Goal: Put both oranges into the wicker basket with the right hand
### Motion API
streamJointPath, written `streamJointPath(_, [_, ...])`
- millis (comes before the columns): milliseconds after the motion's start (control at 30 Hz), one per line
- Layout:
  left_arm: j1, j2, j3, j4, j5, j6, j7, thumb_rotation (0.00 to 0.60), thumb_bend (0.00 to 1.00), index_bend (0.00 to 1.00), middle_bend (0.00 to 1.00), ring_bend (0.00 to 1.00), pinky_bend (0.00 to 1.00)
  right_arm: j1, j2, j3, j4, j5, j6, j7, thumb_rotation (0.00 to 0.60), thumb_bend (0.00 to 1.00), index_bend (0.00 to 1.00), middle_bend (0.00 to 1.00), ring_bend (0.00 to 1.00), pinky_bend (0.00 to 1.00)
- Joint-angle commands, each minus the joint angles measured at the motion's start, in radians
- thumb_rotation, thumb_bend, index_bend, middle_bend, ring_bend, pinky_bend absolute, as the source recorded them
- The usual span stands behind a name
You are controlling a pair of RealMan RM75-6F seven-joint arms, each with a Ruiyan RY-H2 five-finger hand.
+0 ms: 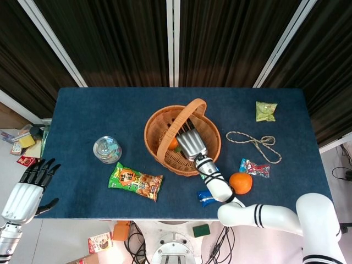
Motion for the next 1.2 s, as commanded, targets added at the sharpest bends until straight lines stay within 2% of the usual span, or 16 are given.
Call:
streamJointPath(33, [-0.002, -0.005, 0.001, -0.006, 0.0, -0.007, 0.015, 0.6, 0.13, 0.1, 0.03, 0.0, 0.12, -0.093, 0.188, -0.028, -0.236, -0.063, 0.061, 0.088, 0.6, 0.29, 0.0, 0.0, 0.0, 0.0])
streamJointPath(167, [-0.003, -0.002, 0.004, -0.014, -0.001, -0.012, 0.018, 0.6, 0.13, 0.1, 0.03, 0.0, 0.12, -0.191, 0.385, -0.039, -0.445, -0.088, 0.071, 0.234, 0.6, 0.3, 0.0, 0.0, 0.0, 0.02])
streamJointPath(300, [0.001, -0.004, 0.0, -0.018, -0.009, -0.006, 0.023, 0.6, 0.13, 0.1, 0.03, 0.0, 0.12, -0.29, 0.58, -0.071, -0.564, -0.158, 0.053, 0.399, 0.6, 0.3, 0.0, 0.02, 0.0, 0.04])
streamJointPath(467, [0.002, -0.005, -0.005, -0.024, -0.02, -0.008, 0.03, 0.6, 0.13, 0.1, 0.03, 0.0, 0.12, -0.41, 0.768, -0.17, -0.564, -0.319, 0.036, 0.567, 0.6, 0.3, 0.0, 0.04, 0.0, 0.08])
streamJointPath(600, [0.004, -0.007, -0.003, -0.027, -0.018, -0.004, 0.035, 0.6, 0.13, 0.1, 0.03, 0.0, 0.12, -0.469, 0.837, -0.25, -0.483, -0.431, 0.027, 0.626, 0.6, 0.28, 0.0, 0.04, 0.0, 0.09])
streamJointPath(700, [0.005, -0.007, -0.002, -0.027, -0.017, -0.003, 0.038, 0.6, 0.13, 0.1, 0.03, 0.0, 0.12, -0.494, 0.861, -0.3, -0.413, -0.475, 0.014, 0.6, 0.6, 0.23, 0.0, 0.01, 0.0, 0.05])
streamJointPath(800, [0.006, -0.007, -0.002, -0.026, -0.017, -0.002, 0.036, 0.6, 0.13, 0.1, 0.03, 0.0, 0.12, -0.512, 0.839, -0.329, -0.347, -0.484, 0.015, 0.541, 0.6, 0.2, 0.0, 0.0, 0.0, 0.0])
streamJointPath(1033, [0.006, -0.005, -0.002, -0.026, -0.016, 0.001, 0.031, 0.6, 0.13, 0.1, 0.03, 0.0, 0.12, -0.524, 0.721, -0.379, -0.256, -0.521, -0.016, 0.438, 0.6, 0.19, 0.0, 0.0, 0.0, 0.0])
streamJointPath(1200, [0.008, -0.003, -0.001, -0.023, -0.014, 0.005, 0.025, 0.6, 0.13, 0.1, 0.03, 0.0, 0.12, -0.523, 0.641, -0.389, -0.213, -0.559, -0.02, 0.42, 0.6, 0.19, 0.0, 0.0, 0.0, 0.0])
